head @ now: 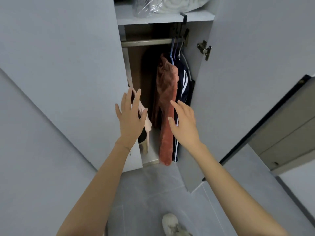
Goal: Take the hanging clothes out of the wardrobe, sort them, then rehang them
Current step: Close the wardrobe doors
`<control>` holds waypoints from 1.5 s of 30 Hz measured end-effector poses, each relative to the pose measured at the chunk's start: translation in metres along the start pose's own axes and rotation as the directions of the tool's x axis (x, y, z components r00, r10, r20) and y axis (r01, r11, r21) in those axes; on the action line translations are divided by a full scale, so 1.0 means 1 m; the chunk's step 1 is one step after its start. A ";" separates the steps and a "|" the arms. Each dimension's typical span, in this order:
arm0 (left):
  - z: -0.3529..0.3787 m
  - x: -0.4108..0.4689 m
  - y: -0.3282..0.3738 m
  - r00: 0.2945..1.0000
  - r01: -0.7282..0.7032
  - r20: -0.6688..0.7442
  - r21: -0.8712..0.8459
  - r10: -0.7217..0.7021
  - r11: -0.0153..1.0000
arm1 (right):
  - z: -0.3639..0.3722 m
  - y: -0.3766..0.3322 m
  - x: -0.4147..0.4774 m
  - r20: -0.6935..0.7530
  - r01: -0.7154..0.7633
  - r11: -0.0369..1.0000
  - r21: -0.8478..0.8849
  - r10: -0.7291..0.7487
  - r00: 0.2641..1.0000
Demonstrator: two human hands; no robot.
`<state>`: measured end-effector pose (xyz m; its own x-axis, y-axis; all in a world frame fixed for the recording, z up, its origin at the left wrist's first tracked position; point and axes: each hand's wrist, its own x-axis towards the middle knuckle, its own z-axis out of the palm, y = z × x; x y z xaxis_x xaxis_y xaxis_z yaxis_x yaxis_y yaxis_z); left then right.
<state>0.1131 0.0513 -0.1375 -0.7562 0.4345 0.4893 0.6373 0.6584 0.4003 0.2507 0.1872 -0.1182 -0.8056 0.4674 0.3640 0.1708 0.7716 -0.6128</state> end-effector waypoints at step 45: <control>-0.042 -0.116 0.163 0.949 0.176 -0.228 -0.185 -0.217 0.967 | -0.121 0.030 -0.022 -0.021 0.190 0.954 0.230 -0.190 0.982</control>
<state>0.3109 0.0818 -0.0965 -0.8222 0.1294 0.5544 0.5102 0.5995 0.6167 0.3419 0.2522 -0.0600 -0.8114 0.3210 0.4884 -0.1205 0.7258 -0.6772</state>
